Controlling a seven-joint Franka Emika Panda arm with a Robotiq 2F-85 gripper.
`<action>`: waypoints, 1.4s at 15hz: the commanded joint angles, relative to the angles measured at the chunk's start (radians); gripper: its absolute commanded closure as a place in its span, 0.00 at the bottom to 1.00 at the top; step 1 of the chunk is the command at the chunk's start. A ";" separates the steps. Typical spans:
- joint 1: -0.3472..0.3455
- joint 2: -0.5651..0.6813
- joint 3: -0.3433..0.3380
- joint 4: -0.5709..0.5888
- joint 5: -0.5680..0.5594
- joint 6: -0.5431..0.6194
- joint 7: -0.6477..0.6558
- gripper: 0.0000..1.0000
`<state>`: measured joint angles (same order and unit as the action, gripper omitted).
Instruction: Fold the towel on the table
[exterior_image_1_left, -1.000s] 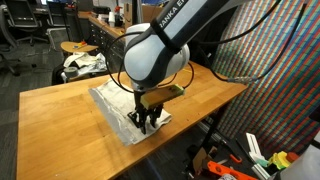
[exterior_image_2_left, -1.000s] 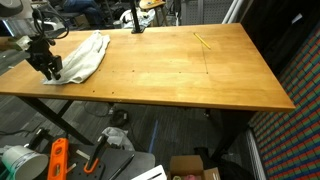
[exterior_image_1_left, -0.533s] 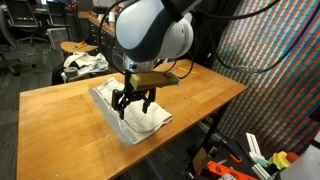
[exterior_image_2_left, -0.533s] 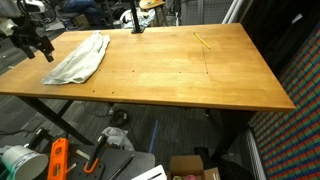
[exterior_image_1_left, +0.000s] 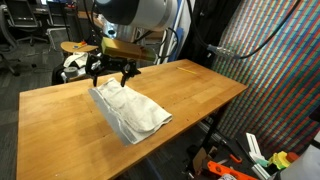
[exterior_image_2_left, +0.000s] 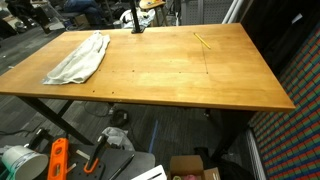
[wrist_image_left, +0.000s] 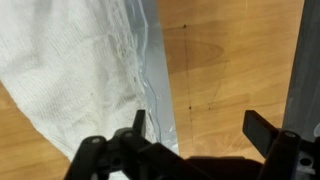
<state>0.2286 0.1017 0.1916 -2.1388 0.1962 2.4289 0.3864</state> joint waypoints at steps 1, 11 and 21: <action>0.023 0.173 -0.023 0.217 -0.171 0.011 0.126 0.00; -0.020 0.522 -0.048 0.749 -0.120 -0.583 -0.117 0.00; -0.081 0.660 -0.101 0.887 -0.152 -0.570 -0.328 0.00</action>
<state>0.1620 0.7195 0.0929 -1.3145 0.0447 1.8592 0.1067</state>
